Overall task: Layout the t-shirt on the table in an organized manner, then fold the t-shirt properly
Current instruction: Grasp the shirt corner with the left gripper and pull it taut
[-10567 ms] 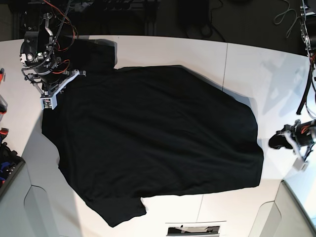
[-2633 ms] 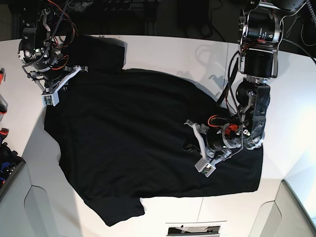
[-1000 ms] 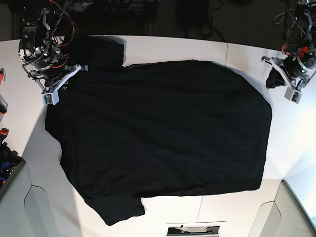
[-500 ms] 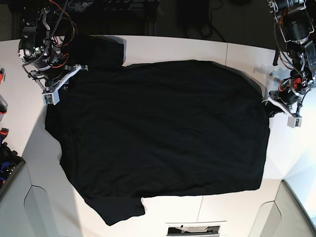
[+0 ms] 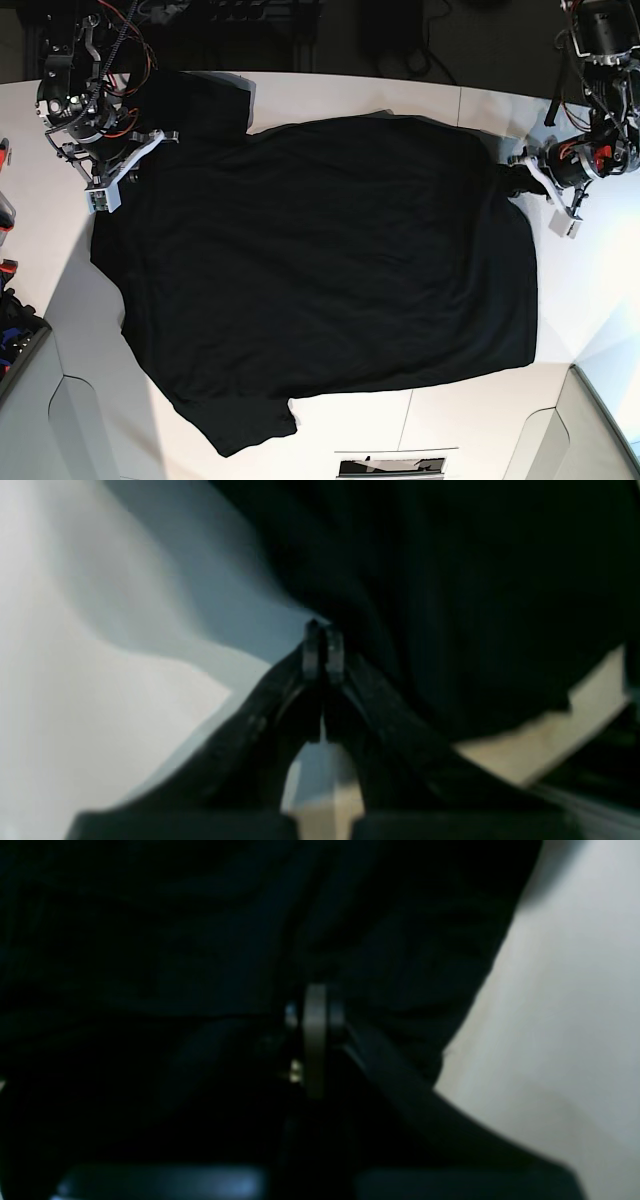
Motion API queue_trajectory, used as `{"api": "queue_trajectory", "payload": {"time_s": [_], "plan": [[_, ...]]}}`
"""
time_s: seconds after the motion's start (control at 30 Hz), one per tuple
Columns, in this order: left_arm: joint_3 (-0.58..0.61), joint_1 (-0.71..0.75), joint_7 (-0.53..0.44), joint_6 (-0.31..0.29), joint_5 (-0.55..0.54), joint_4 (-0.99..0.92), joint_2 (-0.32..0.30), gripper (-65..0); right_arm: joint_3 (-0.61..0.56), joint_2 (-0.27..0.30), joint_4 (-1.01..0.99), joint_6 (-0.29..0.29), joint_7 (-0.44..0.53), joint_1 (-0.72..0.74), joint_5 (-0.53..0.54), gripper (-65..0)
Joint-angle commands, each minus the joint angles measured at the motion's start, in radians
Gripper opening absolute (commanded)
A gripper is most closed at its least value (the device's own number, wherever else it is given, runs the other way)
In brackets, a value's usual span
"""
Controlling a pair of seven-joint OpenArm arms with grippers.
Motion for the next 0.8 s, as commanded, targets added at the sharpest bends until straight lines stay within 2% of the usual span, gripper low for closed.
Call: {"api": "queue_trajectory", "payload": {"time_s": [0.0, 0.2, 0.3, 0.4, 0.57, 0.77], "plan": [[-0.008, 0.009, -0.008, -0.008, -0.017, 0.037, -0.034, -65.0, 0.001, 0.005, 0.003, 0.011, -0.029, -0.003, 0.001, -65.0], [-0.01, 0.091, 0.016, -0.008, -0.074, 0.108, -0.107, -65.0, 0.001, 0.005, 0.003, 0.011, -0.028, -0.003, 0.001, -65.0], [-0.01, 0.121, 0.089, -0.008, -0.145, 0.154, -0.107, -65.0, 0.001, 0.005, 0.003, 0.011, -0.024, -0.003, 0.001, -65.0], [-0.01, 0.162, 0.108, -0.008, -0.189, 0.23, -0.108, -65.0, 0.001, 0.005, 0.003, 0.011, -0.021, -0.003, 0.001, -65.0], [-0.009, 0.213, 0.09, -0.008, -0.19, 0.348, -0.105, -65.0, 0.001, 0.005, 0.003, 0.011, -0.018, -0.003, 0.001, -65.0], [-0.009, 0.222, 0.058, -0.008, -0.1, 0.352, -0.07, -65.0, 0.001, 0.005, 0.003, 0.011, -0.014, -0.003, 0.001, -65.0]]}}
